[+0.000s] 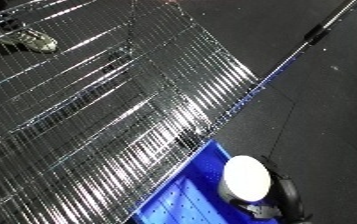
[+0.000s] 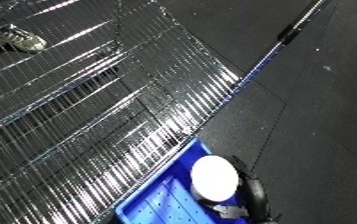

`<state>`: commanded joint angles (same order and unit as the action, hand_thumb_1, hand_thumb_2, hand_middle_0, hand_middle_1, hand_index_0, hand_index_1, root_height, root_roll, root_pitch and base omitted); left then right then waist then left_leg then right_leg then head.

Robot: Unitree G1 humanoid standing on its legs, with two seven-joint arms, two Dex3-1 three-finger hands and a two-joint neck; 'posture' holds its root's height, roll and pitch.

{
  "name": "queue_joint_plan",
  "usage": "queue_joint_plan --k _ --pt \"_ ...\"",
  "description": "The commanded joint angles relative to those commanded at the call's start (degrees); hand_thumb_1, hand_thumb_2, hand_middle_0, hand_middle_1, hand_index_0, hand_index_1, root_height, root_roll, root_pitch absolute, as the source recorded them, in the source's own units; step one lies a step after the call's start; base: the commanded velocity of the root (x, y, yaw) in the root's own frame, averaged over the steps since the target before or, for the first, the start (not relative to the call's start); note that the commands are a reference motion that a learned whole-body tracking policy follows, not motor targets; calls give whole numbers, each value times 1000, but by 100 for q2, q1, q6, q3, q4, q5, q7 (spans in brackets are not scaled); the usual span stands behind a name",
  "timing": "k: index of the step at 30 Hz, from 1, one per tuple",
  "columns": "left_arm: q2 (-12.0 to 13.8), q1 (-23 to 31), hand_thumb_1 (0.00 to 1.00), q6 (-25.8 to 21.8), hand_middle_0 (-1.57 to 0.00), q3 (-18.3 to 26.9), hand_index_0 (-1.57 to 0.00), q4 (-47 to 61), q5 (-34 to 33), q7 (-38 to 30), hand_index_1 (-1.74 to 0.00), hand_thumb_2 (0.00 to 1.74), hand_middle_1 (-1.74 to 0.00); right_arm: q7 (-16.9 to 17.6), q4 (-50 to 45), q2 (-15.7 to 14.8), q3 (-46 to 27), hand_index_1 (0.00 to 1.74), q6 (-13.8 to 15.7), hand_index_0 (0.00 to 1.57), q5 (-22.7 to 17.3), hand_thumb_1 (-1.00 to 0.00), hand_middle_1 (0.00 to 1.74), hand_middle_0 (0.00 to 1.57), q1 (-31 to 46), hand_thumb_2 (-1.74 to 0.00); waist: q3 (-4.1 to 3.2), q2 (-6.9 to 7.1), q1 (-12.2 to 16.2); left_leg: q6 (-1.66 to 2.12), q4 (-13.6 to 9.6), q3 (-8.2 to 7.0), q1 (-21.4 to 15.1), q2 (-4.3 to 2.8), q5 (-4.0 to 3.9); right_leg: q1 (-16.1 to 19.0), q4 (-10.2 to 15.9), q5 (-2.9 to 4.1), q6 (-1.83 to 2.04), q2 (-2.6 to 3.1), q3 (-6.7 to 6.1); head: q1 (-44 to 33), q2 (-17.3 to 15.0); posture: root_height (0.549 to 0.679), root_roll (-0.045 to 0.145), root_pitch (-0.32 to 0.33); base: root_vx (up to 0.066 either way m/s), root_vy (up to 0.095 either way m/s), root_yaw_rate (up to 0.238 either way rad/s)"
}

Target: Pick up the object and place it into the box

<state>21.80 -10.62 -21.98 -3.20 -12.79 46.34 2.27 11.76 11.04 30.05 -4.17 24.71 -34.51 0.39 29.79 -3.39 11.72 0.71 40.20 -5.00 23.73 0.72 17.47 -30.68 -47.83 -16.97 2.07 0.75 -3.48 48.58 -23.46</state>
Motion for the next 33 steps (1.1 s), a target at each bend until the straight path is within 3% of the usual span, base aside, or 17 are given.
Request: queue_joint_plan --k 2,10,19,26,33 --pt "-5 -27 1000 -6 -1570 -36 -1570 -17 8 -8 -1740 1740 -1740 23 45 10 32 0 4 0 10 0 0 0 -34 0 0 -14 -4 2 -24 7 -2 14 -8 -3 18 5 -7 0 1 8 -14 633 93 46 -17 6 6" --pt "-90 -110 1000 -56 -1570 -135 -1570 -126 -2 -59 -1740 1740 -1740 188 45 -24 129 0 -32 0 257 0 0 0 -86 0 0 -37 -1 10 -106 30 -14 47 -55 13 70 12 -30 3 -4 -26 -55 635 96 51 0 9 5" --pt "-109 -66 1000 -3 -1570 -127 -1570 -77 -39 -73 -1740 1740 -1740 -116 -291 -80 178 0 -78 0 312 0 0 0 -96 0 0 20 -93 20 -63 102 3 57 -58 80 39 -25 -53 -23 44 -483 -212 635 96 44 24 -8 46" --pt "-65 -73 1000 78 -1570 -155 -1570 16 -118 -113 -1740 1740 -1740 -303 -908 -154 352 0 -148 0 589 0 0 0 -346 0 -1 84 -278 -7 36 222 73 121 -30 112 17 -38 -72 -39 107 -1114 -390 634 93 37 29 -35 101" --pt "11 -3 1000 378 -1570 -118 -1570 246 27 21 -1740 1740 -1740 -534 -1374 -167 554 0 -349 0 792 0 0 0 -607 0 -28 154 -522 -19 215 345 149 157 29 175 -118 -121 -94 -83 205 -1614 -665 632 89 22 49 -45 135"
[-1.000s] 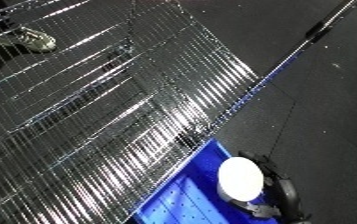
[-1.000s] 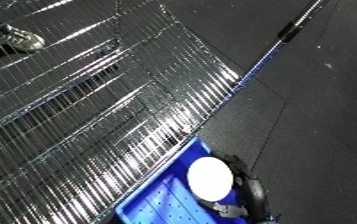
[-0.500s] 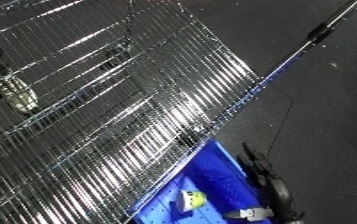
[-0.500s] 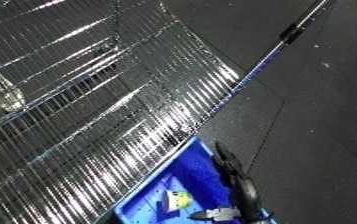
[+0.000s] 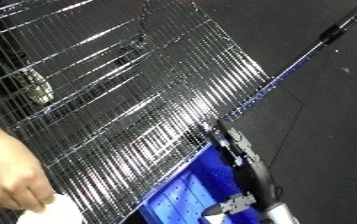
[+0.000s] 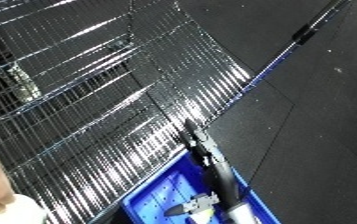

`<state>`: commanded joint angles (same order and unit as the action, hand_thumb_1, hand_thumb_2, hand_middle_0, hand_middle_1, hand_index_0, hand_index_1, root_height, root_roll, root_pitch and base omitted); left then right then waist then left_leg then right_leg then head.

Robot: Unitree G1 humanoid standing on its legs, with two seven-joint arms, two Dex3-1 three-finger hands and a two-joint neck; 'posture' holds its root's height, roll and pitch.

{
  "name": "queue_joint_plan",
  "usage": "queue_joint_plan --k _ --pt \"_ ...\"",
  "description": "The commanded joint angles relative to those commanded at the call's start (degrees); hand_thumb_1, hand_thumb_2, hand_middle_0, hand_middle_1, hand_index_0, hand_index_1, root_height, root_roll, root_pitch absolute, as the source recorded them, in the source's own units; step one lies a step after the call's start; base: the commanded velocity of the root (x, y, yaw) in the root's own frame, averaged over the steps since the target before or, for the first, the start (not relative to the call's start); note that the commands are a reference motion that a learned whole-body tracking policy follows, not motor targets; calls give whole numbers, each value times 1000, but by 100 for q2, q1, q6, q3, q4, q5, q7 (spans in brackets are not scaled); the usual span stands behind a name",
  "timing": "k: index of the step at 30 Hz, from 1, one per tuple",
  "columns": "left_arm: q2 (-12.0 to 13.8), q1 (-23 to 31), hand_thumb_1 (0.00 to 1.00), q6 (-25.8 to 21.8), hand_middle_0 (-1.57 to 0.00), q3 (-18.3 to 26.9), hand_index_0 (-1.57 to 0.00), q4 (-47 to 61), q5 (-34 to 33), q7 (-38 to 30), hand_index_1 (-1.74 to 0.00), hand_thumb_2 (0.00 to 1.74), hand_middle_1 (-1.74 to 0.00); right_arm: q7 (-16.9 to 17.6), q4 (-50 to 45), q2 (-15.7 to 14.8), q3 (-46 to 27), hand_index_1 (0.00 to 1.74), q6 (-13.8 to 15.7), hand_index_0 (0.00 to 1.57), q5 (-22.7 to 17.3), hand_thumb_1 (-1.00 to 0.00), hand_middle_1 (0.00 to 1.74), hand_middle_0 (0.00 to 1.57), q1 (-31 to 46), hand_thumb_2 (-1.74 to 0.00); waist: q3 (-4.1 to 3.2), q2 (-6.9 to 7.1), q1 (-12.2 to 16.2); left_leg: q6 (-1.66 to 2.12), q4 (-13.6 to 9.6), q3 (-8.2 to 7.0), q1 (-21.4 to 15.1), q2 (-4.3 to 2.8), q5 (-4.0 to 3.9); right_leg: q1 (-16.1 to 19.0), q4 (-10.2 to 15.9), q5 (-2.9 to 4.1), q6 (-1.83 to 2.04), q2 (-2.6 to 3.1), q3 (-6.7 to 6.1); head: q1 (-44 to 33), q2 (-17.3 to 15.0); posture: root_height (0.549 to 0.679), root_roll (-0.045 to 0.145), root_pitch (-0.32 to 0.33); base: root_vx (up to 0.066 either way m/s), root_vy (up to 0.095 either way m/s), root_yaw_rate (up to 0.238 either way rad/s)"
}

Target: Pick up the object and place it into the box

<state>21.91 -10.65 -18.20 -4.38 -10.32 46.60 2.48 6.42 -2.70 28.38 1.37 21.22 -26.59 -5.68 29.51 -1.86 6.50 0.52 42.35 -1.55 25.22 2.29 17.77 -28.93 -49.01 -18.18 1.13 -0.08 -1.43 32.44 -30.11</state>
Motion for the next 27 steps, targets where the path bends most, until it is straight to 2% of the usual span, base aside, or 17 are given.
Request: queue_joint_plan --k 6,11,14,19,27 --pt "122 113 1000 300 -1570 71 -1570 293 -35 99 -1740 1740 -1740 -87 -248 -75 181 0 -211 0 230 0 0 0 -213 0 -64 72 -251 -21 182 127 68 55 49 66 -126 -74 -11 -43 112 -666 -270 629 82 6 67 -68 185" --pt "206 146 1000 525 -1570 97 -1570 430 -286 177 -1740 1740 -1740 -98 -319 -156 315 0 -393 0 405 0 0 0 -351 0 -120 105 -438 -34 328 215 128 105 67 82 -248 -142 -20 -78 203 -1602 -558 626 78 -5 72 -59 197" --pt "230 164 1000 608 -1570 98 -1570 494 -338 227 -1740 1740 -1740 -82 -349 -187 343 0 -449 0 493 0 0 0 -377 0 -127 116 -502 -38 388 247 150 126 74 78 -286 -156 -17 -103 234 -1965 -603 625 77 -8 57 -67 202" --pt "298 168 1000 728 -1570 2 -1570 614 -383 235 -1740 1740 -1740 34 -361 -222 487 0 -541 0 619 0 0 0 -434 0 -130 142 -642 -55 478 301 187 148 53 56 -365 -166 19 -171 335 -2446 -702 623 71 -17 44 -41 147" --pt "329 244 1000 784 -1570 -49 -1570 651 -398 255 -1740 1740 -1740 -68 -215 -196 671 0 -617 0 633 0 0 0 -476 0 -128 155 -786 -43 686 329 233 178 72 39 -521 -201 29 -242 427 -2853 -1034 619 71 -33 46 -13 111"
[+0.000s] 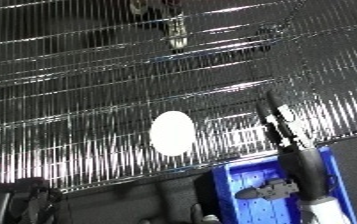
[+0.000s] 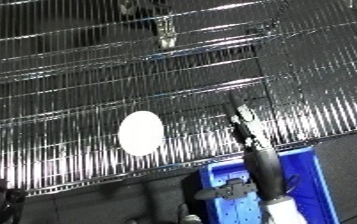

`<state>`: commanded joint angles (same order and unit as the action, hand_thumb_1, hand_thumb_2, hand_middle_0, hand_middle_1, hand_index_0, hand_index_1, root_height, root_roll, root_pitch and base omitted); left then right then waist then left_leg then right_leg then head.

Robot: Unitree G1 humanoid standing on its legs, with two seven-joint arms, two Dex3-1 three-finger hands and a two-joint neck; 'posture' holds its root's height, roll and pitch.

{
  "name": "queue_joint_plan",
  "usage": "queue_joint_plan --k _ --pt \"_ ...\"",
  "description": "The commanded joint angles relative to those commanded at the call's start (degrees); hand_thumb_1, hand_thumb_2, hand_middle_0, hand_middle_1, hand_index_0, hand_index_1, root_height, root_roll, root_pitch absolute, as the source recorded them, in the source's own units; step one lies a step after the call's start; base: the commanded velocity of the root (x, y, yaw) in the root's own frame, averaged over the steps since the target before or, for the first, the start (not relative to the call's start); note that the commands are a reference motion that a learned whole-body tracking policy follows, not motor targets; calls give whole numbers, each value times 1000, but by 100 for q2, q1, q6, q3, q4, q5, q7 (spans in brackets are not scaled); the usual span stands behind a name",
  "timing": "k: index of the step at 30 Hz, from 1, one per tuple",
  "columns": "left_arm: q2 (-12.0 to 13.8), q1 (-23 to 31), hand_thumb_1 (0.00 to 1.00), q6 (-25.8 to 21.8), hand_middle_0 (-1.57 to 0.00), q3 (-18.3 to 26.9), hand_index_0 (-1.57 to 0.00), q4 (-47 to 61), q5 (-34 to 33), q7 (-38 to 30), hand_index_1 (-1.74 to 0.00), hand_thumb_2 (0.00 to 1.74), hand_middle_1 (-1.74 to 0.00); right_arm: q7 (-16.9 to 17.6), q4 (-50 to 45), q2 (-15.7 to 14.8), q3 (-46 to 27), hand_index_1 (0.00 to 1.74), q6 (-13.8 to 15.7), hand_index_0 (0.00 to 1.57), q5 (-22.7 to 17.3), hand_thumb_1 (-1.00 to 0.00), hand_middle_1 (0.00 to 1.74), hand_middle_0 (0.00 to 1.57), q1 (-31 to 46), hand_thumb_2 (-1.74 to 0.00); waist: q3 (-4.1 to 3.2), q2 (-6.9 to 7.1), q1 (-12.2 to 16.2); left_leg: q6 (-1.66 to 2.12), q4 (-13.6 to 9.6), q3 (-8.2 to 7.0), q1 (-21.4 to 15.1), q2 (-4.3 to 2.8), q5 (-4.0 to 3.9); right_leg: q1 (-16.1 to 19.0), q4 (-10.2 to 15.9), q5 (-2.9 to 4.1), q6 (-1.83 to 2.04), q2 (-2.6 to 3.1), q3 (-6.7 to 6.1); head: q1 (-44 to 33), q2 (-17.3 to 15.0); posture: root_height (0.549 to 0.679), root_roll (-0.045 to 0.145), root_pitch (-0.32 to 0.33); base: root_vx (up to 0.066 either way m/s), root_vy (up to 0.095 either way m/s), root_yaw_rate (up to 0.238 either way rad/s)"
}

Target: Pick up the object and place it into the box

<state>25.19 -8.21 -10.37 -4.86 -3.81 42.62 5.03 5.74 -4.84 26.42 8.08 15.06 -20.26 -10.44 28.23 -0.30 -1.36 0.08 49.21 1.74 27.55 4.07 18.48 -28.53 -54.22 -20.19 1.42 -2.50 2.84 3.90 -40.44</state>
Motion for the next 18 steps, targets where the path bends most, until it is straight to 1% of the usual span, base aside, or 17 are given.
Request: queue_joint_plan --k 4,8,13,16,18 --pt "-1 -1 1000 70 -1570 -37 -1570 -13 -51 29 -1740 1740 -1740 26 63 1 103 0 -84 0 -7 0 0 0 -55 0 -5 1 -74 7 74 23 15 36 -4 -15 -77 -20 6 -19 22 -147 -182 617 71 -40 57 -26 145" --pt "25 -34 1000 123 -1570 -71 -1570 -47 -70 73 -1740 1740 -1740 124 191 -21 196 0 -152 0 0 0 0 0 -127 0 -10 -5 -140 -3 121 35 14 81 -14 -41 -127 -8 15 -37 47 -136 -326 615 72 -48 57 -25 165" --pt "48 -78 1000 165 -1570 -118 -1570 -68 -68 94 -1740 1740 -1740 236 399 -56 282 0 -168 0 -63 0 0 0 -215 0 -10 -14 -186 -7 179 35 27 99 -23 -88 -200 3 24 -60 76 -166 -439 612 72 -55 46 -6 112" --pt "46 -78 1000 211 -1570 -155 -1570 -55 -88 112 -1740 1740 -1740 260 513 -77 302 0 -179 0 -62 0 0 0 -258 0 -5 -23 -220 -9 239 39 42 117 -11 -111 -242 7 25 -79 92 -140 -491 611 73 -60 43 -11 111" --pt "56 -78 1000 248 -1570 -175 -1570 -49 -82 134 -1740 1740 -1740 268 592 -88 319 0 -182 0 -50 0 0 0 -297 0 0 -31 -248 -17 298 45 60 131 1 -139 -287 8 21 -91 105 -85 -527 609 74 -64 47 -15 112"
